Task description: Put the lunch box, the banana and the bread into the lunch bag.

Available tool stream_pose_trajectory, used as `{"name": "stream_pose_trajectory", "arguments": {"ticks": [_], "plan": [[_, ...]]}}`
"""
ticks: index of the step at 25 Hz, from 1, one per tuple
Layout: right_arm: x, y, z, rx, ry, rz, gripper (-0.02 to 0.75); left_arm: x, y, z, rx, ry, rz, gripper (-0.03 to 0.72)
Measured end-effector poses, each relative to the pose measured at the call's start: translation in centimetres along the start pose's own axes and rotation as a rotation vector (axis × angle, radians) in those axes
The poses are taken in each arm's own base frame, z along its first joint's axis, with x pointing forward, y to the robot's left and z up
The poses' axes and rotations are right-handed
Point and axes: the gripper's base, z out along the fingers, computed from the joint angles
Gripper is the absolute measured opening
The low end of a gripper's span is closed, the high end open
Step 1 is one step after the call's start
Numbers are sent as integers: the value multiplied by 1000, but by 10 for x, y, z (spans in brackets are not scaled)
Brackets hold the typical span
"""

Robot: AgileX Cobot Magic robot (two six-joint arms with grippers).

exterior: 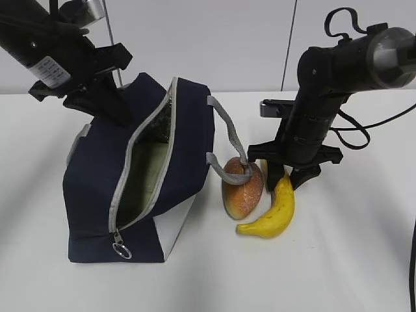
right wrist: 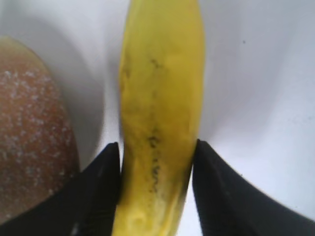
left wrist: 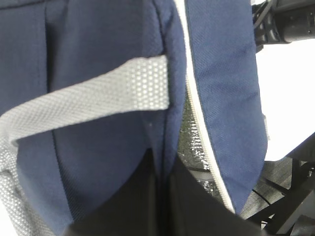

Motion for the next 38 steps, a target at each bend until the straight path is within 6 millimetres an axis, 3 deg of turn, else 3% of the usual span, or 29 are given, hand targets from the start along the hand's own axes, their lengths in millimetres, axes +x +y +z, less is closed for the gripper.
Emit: {"name": "stream_pose_trajectory", "arguments": {"ticks": [2,8,13,18,23,29,33,38], "plan": [[0,0,0,0,0,-1,280,0,0,0,0,1,0,-3],[-6,-8,-13,89,21,-56,271,0,0,0,1,3,0,-3],[-23,-12,-69,144,-52,-63,271,0,0,0,1,3,0,-3],[-21,13,-139,-103,-191,-95,271,0,0,0,0,1,0,-3],[-10,44,-162,-427,-192,-170,271,0,0,0,0,1,0,-3],[-5,80,-159,-581,-180,-225,271,0,0,0,1,3,0,-3],[-8,105,-127,-628,-114,-220,271,0,0,0,1,3,0,-3],[-17,108,-77,-604,-21,-148,271,0,0,0,1,3,0,-3]]}}
